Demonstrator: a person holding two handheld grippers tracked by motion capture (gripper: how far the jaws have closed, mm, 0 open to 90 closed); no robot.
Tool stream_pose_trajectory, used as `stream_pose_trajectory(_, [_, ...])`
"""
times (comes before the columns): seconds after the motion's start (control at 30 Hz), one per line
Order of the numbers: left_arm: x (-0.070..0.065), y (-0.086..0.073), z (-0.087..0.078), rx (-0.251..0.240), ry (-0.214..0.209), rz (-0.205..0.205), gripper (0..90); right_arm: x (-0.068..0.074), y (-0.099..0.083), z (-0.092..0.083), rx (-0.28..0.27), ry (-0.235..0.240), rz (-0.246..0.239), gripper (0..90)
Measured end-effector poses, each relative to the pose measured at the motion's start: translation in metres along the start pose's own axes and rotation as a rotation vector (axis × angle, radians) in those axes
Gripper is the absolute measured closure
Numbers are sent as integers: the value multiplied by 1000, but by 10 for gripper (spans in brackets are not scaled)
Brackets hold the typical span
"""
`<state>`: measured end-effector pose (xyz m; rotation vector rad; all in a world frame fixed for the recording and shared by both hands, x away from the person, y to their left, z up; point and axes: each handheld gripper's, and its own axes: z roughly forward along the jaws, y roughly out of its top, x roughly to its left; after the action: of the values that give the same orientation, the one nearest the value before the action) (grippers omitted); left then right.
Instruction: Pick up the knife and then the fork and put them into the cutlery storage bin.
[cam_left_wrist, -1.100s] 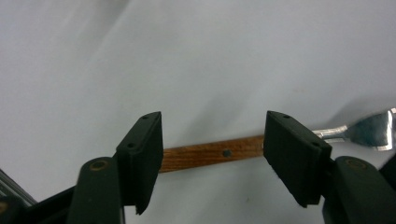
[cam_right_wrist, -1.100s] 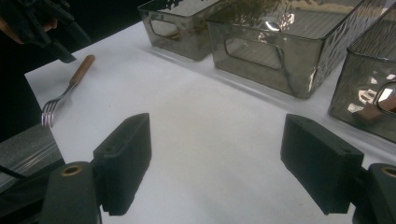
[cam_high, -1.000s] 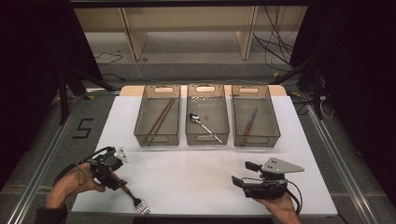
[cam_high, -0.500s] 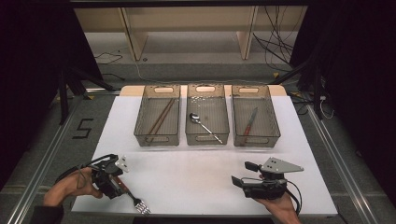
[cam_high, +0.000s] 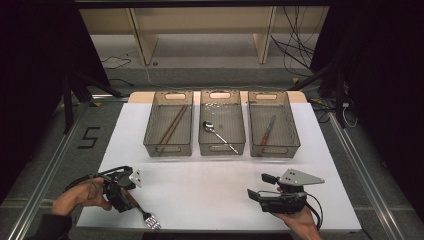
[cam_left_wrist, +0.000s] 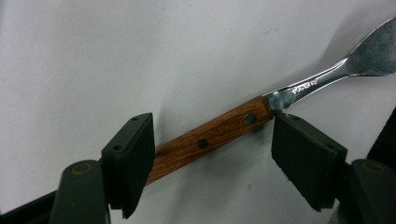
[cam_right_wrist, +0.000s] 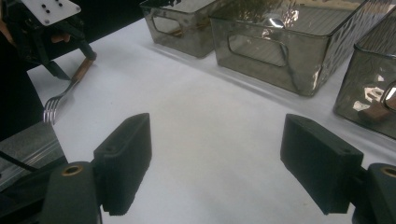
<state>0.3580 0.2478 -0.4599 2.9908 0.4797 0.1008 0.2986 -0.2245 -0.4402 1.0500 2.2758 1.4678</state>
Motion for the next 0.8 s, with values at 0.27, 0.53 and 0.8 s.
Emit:
stream_pose_trajectory(0.27, [3,4,3,29,-38,45,320,0,0,0,0,-1,0,257])
stream_pose_trajectory(0.53, [-1,6,5,73,-46,103,400,0,0,0,0,-2,0,257])
stream_pose_trajectory(0.8, [-4,7,3,77,-62,137,513,0,0,1,5,0,-1,257])
